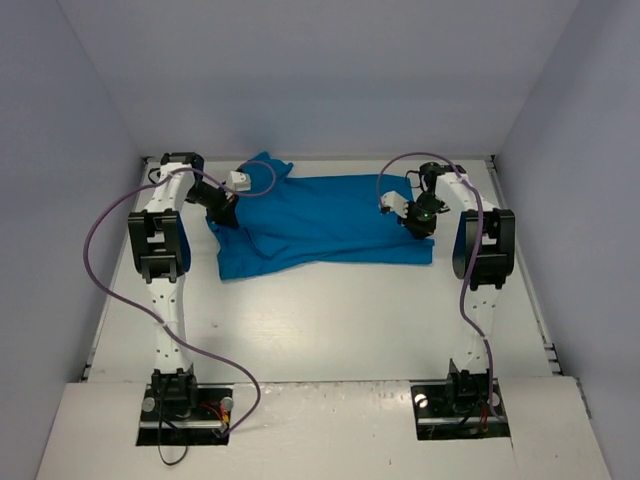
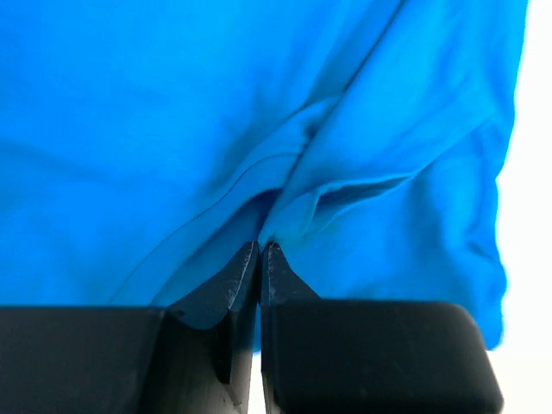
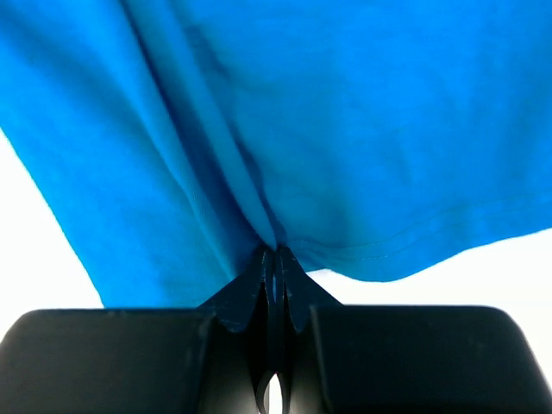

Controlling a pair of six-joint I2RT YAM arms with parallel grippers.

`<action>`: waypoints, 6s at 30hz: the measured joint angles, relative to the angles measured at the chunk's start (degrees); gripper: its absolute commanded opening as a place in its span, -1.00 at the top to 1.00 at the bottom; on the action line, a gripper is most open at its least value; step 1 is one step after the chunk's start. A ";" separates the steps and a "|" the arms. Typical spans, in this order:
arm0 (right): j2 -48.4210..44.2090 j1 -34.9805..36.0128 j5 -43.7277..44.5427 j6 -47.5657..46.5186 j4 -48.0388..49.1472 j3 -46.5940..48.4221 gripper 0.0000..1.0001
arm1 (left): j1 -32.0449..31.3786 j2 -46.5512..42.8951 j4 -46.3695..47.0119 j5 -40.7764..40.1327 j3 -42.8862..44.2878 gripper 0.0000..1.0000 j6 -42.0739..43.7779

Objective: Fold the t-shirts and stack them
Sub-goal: Fold the flattened tshirt in 1/3 of the way, then grap the side of the flattened tshirt furthest away from the robot with both arms

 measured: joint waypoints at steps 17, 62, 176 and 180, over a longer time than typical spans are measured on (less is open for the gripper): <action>7.60 2.21 -4.26 4.02 -3.76 15.68 0.25 | -0.93 6.98 0.02 0.04 17.24 0.19 -2.24; -33.91 6.85 8.56 8.31 33.75 -43.54 0.14 | 7.38 -48.47 49.57 -11.10 -70.07 -0.87 -54.36; 15.01 -13.68 -17.06 49.12 16.88 23.63 -0.29 | -9.11 24.89 69.59 -13.73 23.83 -0.54 -85.05; 16.32 -13.57 -18.03 50.66 17.13 25.00 -0.35 | -8.83 26.20 69.53 -13.94 25.39 -0.53 -84.99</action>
